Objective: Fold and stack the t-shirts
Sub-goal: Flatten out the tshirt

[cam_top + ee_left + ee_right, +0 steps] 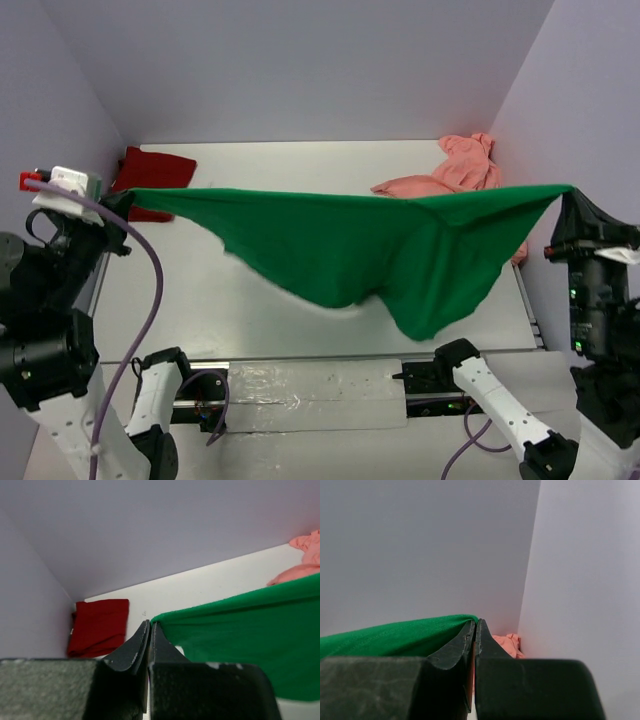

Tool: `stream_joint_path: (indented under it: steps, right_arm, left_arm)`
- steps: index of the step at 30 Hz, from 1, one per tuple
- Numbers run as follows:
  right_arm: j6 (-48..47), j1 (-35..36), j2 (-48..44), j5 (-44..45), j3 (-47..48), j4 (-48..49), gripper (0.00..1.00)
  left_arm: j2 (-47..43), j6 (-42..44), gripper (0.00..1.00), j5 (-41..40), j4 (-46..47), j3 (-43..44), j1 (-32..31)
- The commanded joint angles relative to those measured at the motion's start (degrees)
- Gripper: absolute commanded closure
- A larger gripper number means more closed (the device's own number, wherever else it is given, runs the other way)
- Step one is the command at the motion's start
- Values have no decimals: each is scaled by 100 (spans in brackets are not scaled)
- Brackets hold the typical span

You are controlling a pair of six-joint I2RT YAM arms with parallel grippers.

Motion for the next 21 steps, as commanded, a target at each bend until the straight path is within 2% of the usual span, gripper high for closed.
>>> stream_joint_path:
  steps: [1,6,9,11,16,21]
  right_arm:
    - [-79,-203,-385,198,169,26,100]
    - [-26,-389,-377,48,591,-150,100]
    - [-8,-371,60,-75,846,-247,100]
    - [-61,-380,281,-128,785,-2,100]
    - [-184,-371,1316,-269,626,587,100]
    - [-386,-397,2513,-234,713,1212,100]
  left_arm:
    - [-155,-140,100,-846,-157,425,55]
    - [-156,-272,100,-1268,-333,1164,-32]
    - [20,-377,100,-1444,-237,1394,-155]
    - [151,-404,100,-1427,52,1237,-164]
    - [591,-369,100,-1225,957,156,-165]
    - [1574,-386,100,-1067,2179,-469,-165]
